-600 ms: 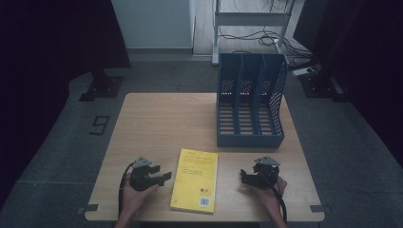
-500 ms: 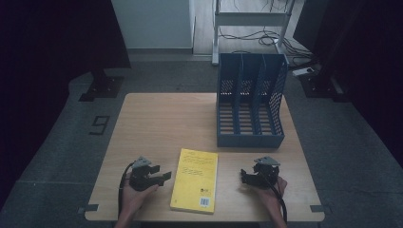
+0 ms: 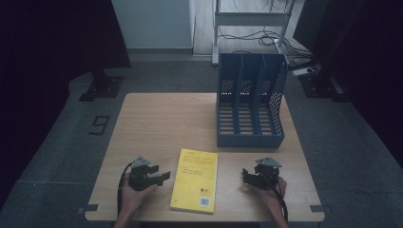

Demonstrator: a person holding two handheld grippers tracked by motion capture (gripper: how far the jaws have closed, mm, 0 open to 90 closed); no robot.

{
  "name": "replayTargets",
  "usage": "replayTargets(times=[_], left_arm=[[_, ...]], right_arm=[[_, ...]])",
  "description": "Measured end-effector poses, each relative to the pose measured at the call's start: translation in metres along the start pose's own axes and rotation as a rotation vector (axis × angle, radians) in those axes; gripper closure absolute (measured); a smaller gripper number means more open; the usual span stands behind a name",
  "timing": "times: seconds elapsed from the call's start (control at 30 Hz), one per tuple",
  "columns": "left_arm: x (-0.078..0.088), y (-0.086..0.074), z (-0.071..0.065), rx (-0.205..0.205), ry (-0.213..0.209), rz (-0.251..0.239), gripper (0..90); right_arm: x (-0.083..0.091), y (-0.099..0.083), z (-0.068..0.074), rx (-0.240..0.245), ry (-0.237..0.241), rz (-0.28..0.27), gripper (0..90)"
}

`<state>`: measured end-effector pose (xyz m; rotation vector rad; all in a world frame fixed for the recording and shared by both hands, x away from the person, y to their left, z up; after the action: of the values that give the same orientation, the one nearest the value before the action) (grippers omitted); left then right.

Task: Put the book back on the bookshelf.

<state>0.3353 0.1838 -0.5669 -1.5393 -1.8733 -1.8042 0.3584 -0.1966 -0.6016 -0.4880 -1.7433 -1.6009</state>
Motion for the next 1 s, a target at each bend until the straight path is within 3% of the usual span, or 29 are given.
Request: replayTargets(times=[0.17,0.47,0.8,1.0], left_arm=[[0.001,0.0,0.0,0.0,0.0,-0.003,33.8],[-0.001,-0.001,0.002,0.002,0.007,0.008,33.8],[0.003,-0.001,0.005,0.016,0.006,-0.003,33.7],[0.005,0.0,0.006,0.019,0.003,-0.014,33.8]], right_arm=[[0.002,0.0,0.0,-0.02,0.017,0.0,15.4],[0.013,0.011,0.009,-0.03,0.054,-0.064,17.7],[0.028,0.029,0.029,-0.003,0.089,-0.122,18.9],[0.029,0.04,0.051,0.029,0.119,-0.136,19.2]])
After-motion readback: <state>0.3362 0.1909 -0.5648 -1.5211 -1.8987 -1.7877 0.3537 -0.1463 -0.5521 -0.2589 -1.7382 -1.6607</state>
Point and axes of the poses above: each handheld gripper's, and its own axes: x roughly backward along the jaws, y roughly out of its top, z roughly to its left, the point moved 7 cm from there along -x, roughly forward along the jaws, and after that the axes turned 3 degrees about z, right-handed, at the moved point
